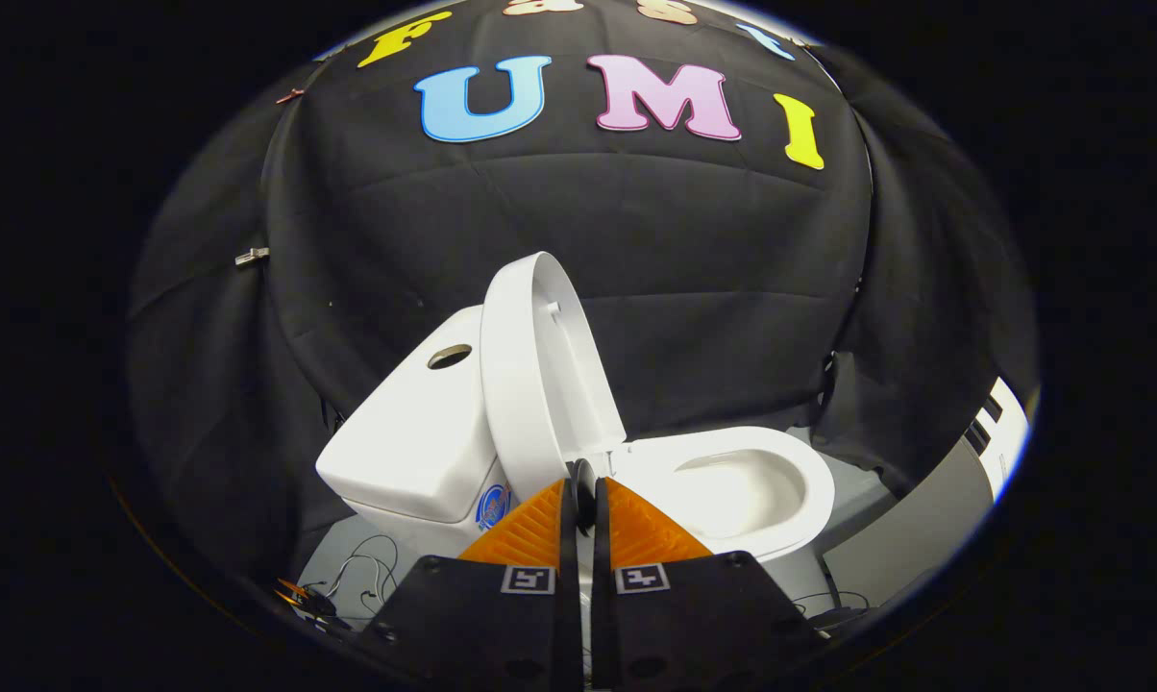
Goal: Open the toilet lid.
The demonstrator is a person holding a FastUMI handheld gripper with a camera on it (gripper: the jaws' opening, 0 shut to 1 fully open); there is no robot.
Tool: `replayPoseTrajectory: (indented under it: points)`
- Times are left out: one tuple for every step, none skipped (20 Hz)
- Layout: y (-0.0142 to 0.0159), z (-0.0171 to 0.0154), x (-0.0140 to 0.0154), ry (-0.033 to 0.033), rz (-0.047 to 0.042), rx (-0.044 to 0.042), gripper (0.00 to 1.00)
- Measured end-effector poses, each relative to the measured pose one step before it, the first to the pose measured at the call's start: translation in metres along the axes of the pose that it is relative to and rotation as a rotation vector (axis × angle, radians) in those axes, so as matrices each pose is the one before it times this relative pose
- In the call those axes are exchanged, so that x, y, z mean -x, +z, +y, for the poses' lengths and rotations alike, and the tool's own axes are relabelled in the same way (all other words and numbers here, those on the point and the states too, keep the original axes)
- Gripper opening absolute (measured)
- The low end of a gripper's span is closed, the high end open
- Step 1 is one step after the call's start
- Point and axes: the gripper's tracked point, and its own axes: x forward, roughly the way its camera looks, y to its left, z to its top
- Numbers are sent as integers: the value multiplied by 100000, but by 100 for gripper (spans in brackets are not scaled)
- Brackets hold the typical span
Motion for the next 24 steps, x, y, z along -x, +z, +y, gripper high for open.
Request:
replayPoseTrajectory:
  points:
    - [-68,153,-12,-291,-96,396,8]
    - [89,104,-99,-333,-242,67,9]
    - [10,166,-21,28,-191,304,9]
    - [-10,227,-56,171,-288,1249,9]
    - [-173,147,69,368,261,446,9]
    - [-167,150,-38,487,524,-136,9]
    - [81,30,89,153,-83,-268,10]
    - [31,60,-39,180,-265,162,10]
    - [21,138,-141,766,-606,737,10]
    - [-17,96,-69,763,-268,525,13]
    - [-304,65,-225,1129,801,-507,14]
    - [-317,-22,-190,348,982,-891,18]
    - [-22,42,-63,724,427,-360,19]
    - [-129,499,-241,2310,721,-352,24]
    - [-350,658,-19,3173,1732,-702,31]
    - [-431,461,29,2409,1760,-378,54]
    - [-403,-145,-345,313,731,125,77]
    - [108,-595,81,-1124,-781,1754,100]
    - [312,-152,313,-498,-2067,1663,99]
    - [408,-192,151,-266,-1715,1135,99]
    - [76,-100,182,730,-270,-337,100]
    - [51,57,120,1177,51,-1571,99]
    - [119,72,152,1042,46,-1268,100]
    - [300,63,266,1373,-591,-643,100]
